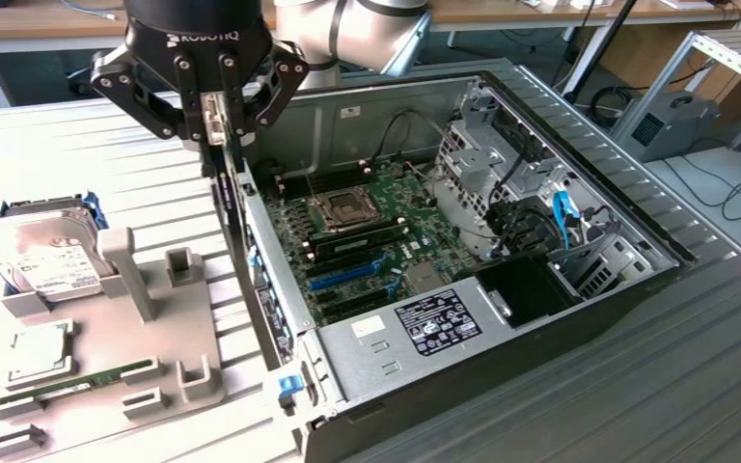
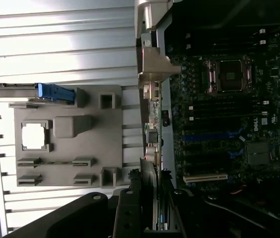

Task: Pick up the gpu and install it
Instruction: 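Pick up the gpu and move the gpu toward the slot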

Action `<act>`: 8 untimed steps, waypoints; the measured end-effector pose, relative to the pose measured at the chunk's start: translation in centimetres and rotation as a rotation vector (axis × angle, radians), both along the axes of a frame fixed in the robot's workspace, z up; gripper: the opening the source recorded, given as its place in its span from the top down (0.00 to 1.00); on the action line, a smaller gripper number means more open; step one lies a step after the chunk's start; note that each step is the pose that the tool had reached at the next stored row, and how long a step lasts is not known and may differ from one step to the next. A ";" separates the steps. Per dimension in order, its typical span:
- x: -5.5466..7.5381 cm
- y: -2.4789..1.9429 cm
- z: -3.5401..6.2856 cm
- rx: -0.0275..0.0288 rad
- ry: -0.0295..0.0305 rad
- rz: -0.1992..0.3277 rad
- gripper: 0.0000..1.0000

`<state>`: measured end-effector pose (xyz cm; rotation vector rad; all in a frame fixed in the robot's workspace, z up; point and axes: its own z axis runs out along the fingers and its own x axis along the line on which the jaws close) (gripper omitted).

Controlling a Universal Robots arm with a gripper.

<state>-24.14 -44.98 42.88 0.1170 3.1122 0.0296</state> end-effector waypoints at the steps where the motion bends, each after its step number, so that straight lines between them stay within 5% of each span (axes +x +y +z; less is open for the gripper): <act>1: 0.0 0.00 -0.01 0.0000 0.0000 0.000 0.74; 8: 0.2 0.00 -0.05 -0.0001 0.0000 0.000 0.74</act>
